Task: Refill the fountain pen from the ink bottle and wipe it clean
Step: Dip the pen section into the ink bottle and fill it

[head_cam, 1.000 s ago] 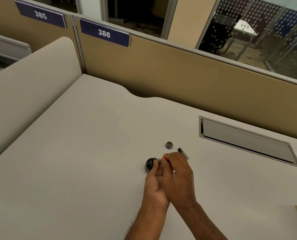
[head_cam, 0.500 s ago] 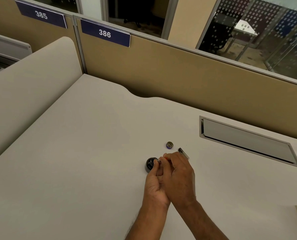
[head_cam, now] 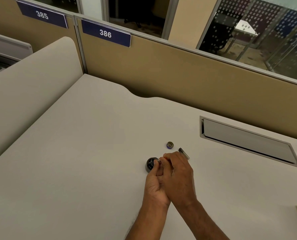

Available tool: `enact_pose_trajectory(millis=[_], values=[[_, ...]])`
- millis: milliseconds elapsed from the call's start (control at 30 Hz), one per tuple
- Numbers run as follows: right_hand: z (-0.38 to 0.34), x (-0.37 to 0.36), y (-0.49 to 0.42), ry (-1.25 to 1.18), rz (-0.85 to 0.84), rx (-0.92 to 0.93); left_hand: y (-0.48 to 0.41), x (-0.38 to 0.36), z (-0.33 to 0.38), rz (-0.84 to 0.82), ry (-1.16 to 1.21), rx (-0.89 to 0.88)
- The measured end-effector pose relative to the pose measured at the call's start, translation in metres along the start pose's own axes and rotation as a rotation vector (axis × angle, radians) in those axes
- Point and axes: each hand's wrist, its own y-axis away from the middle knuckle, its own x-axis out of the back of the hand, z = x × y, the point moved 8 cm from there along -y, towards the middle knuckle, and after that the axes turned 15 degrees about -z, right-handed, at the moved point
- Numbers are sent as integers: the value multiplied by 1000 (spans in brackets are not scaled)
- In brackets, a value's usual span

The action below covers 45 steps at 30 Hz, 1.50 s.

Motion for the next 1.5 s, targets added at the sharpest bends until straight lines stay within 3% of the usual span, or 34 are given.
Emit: enact_pose_trajectory(millis=[300,700,967,1167,1500], values=[[-4,5,0,44,23,-18,-4,1,-3,-45,54,28],[4,1,4,-44,-7,-4,-6,18,1,64,-27,-12],[12,2,5,-94,-8,-47,-3,1,-1,-58,21,-33],[6,6,5,-67,-8,-36,-1,-4,-5,-60,57,-7],[4,3,4,-62,-2,-6,-9,19,2,33,-11,-11]])
